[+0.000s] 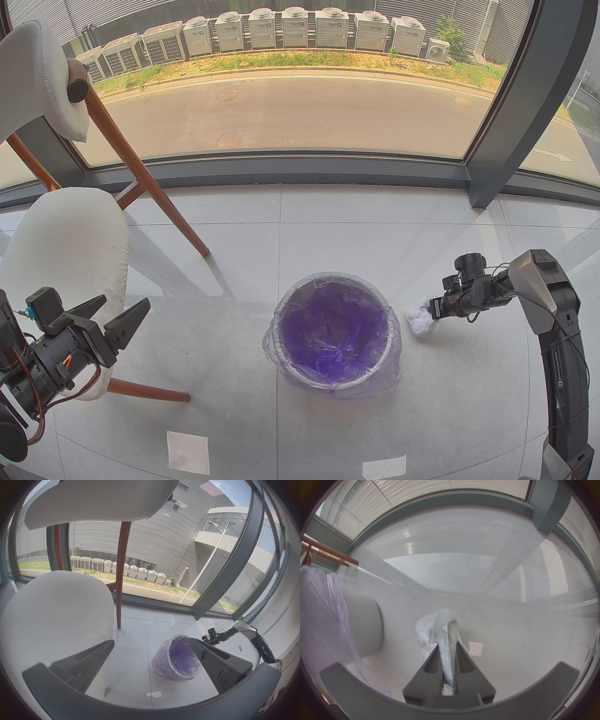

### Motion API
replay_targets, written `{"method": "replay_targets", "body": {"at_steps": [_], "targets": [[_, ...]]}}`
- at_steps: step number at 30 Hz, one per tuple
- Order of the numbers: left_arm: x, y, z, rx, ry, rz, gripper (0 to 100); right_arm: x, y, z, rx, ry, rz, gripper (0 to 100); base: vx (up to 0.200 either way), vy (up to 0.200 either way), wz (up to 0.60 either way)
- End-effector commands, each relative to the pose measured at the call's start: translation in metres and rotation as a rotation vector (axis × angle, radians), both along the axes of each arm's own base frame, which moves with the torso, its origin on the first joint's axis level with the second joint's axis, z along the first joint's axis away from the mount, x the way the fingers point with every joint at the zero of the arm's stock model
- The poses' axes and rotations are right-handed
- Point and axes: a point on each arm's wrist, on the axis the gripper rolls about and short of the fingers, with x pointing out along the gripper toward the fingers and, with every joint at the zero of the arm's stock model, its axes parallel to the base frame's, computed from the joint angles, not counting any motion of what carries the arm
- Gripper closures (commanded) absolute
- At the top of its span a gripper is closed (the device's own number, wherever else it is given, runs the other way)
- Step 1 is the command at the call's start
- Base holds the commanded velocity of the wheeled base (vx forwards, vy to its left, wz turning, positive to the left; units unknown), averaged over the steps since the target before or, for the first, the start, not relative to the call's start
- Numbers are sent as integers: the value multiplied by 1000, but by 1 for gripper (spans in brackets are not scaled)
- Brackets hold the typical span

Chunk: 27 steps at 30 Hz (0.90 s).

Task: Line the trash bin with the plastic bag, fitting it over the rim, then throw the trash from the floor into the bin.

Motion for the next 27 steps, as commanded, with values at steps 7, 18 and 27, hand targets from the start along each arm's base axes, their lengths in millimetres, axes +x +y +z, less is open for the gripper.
{"method": "replay_targets", "body": {"at_steps": [7,18,27], "targets": [[-17,12,6,-15,-62,55,0,-80,-1,241,265,-288,-111,100,0,0,0],[-13,22,19,-23,-120,127,0,-192,45,305,311,-371,149,100,0,0,0],[-9,21,28,-27,-147,122,0,-214,93,241,304,-362,348,100,0,0,0]]}}
